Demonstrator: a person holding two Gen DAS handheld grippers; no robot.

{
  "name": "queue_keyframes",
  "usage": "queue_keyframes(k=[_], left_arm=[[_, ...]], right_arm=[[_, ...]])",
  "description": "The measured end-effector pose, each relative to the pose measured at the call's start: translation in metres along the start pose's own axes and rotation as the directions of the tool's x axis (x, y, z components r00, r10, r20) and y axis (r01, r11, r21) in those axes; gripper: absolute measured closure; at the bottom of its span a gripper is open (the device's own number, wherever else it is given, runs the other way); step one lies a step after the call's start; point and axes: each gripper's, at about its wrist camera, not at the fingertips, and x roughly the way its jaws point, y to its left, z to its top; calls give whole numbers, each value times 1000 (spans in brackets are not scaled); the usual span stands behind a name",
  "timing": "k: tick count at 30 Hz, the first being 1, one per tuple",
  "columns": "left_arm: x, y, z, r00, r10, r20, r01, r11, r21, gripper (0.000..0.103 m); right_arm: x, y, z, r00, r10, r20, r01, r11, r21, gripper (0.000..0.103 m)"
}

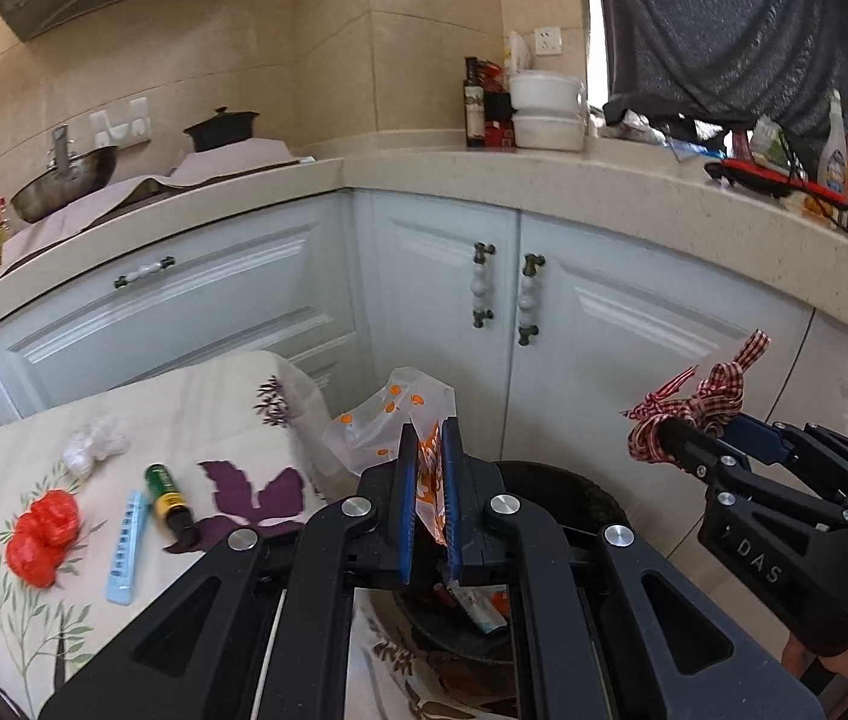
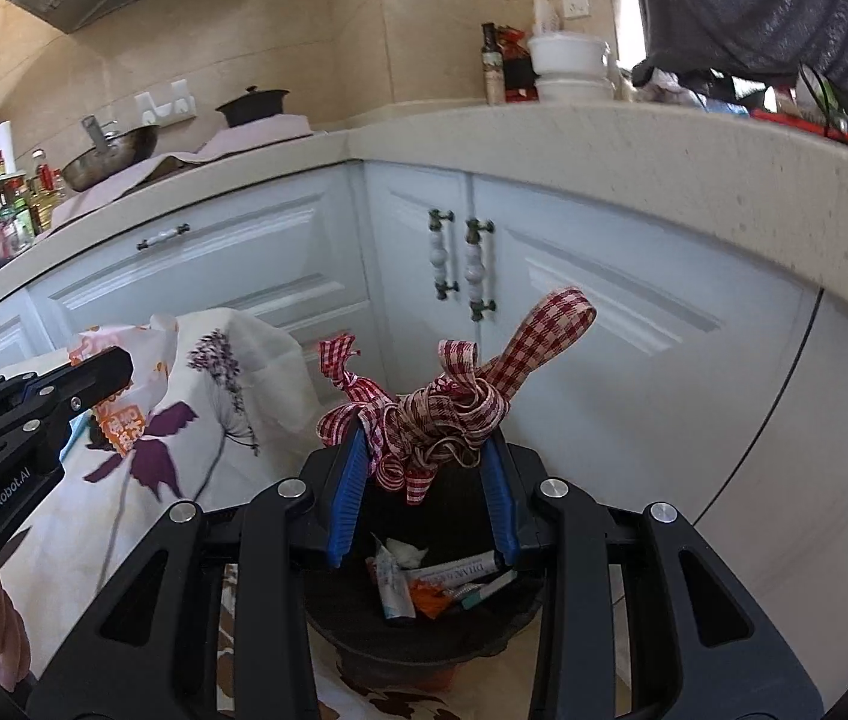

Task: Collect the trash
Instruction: 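Carry the bag and ribbon over the black bin and open both tools, then move both tools back over the table toward the remaining trash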

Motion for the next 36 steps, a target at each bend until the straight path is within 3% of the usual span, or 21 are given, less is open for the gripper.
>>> queue_keyframes(k=[11,14,16,29,36], left_arm=[[35,-19,0,997,-1,-71,2,1000,14,93],[46,-20,-2,995,15,-101,-14,1000,11,80],[50,-18,-2,994,14,-110,-14,1000,-4,61],[29,2,2,997,30,-74,-32,999,-32,48],[0,36,-3,995,96,-34,-97,995,-37,46]], right_arm=[[31,-19,-10,999,-31,-31,32,999,35,66],[40,-24,-12,998,-50,-33,52,997,51,53],[45,-28,-14,997,-59,-41,61,996,66,51],[27,-11,-4,998,-60,-1,60,996,60,49],[14,19,7,999,-13,30,11,999,44,49]])
